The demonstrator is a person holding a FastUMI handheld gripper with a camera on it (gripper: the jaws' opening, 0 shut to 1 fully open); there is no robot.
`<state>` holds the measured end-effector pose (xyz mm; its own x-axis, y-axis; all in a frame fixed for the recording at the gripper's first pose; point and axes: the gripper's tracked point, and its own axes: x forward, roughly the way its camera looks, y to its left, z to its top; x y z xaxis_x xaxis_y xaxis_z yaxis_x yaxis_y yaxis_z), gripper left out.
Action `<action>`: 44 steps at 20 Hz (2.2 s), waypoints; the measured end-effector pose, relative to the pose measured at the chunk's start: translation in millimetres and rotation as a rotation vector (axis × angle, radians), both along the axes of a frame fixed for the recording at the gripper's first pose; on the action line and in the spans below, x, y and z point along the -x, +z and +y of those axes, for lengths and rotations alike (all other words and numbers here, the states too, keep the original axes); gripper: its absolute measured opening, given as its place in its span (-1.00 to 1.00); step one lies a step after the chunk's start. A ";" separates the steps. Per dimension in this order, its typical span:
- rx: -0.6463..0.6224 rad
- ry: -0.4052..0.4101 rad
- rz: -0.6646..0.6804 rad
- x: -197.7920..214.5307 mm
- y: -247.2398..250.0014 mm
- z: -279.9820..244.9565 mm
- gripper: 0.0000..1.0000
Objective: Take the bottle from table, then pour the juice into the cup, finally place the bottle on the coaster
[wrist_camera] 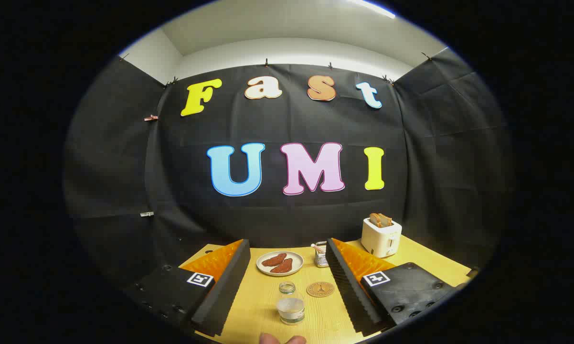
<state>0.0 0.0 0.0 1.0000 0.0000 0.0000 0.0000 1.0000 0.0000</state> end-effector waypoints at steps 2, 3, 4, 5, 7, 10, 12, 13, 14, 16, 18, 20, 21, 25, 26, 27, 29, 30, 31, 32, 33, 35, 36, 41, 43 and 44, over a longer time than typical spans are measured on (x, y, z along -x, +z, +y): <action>-0.002 0.003 0.001 -0.3 0.4 1.7 0.95; -0.003 0.005 0.002 -0.1 -1.0 2.0 0.95; -0.004 0.005 0.003 -0.6 -1.1 1.9 0.95; -0.005 0.005 0.006 -1.2 -1.7 2.2 0.95; -0.007 0.006 0.008 -1.6 -2.6 3.0 0.95; -0.010 0.003 0.008 -2.6 -2.6 1.4 0.95; -0.014 0.005 0.006 -4.3 -3.1 1.5 0.95; -0.015 0.005 0.006 -4.8 -2.9 0.7 0.95; -0.013 0.005 0.005 -4.6 -3.2 0.7 0.95; -0.012 0.004 0.006 -5.2 -4.1 0.4 0.95; -0.013 0.007 0.000 -6.7 -4.1 0.9 0.95; -0.001 0.001 -0.020 -8.0 -5.0 -0.6 0.95; 0.012 -0.005 -0.028 -8.0 -8.2 -2.2 0.95; 0.057 0.002 -0.023 -10.3 -42.2 2.3 0.95; 0.054 0.001 -0.011 -9.7 -54.9 1.7 0.95; 0.048 -0.002 -0.003 -9.5 -66.8 1.8 0.94; 0.033 -0.013 -0.002 -10.6 -85.2 1.8 0.94; 0.025 -0.023 0.003 -10.8 -95.6 0.0 0.95; 0.016 -0.033 0.013 -12.4 -106.4 -1.6 0.95; 0.012 -0.042 0.021 -13.4 -117.6 -2.8 0.94; 0.013 -0.050 0.030 -14.9 -126.7 -4.3 0.94; 0.018 -0.058 0.049 -18.2 -146.8 -6.1 0.94; 0.019 -0.062 0.061 -21.1 -156.9 -6.5 0.95; 0.003 -0.082 0.087 -35.6 -197.1 -7.6 0.95; 0.011 -0.082 0.103 -39.7 -213.9 -3.5 0.95; 0.016 -0.081 0.109 -41.2 -220.0 -1.4 0.95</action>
<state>41.2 -1.4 -220.0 0.9908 -0.0819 -0.1079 0.0802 0.9966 -0.0200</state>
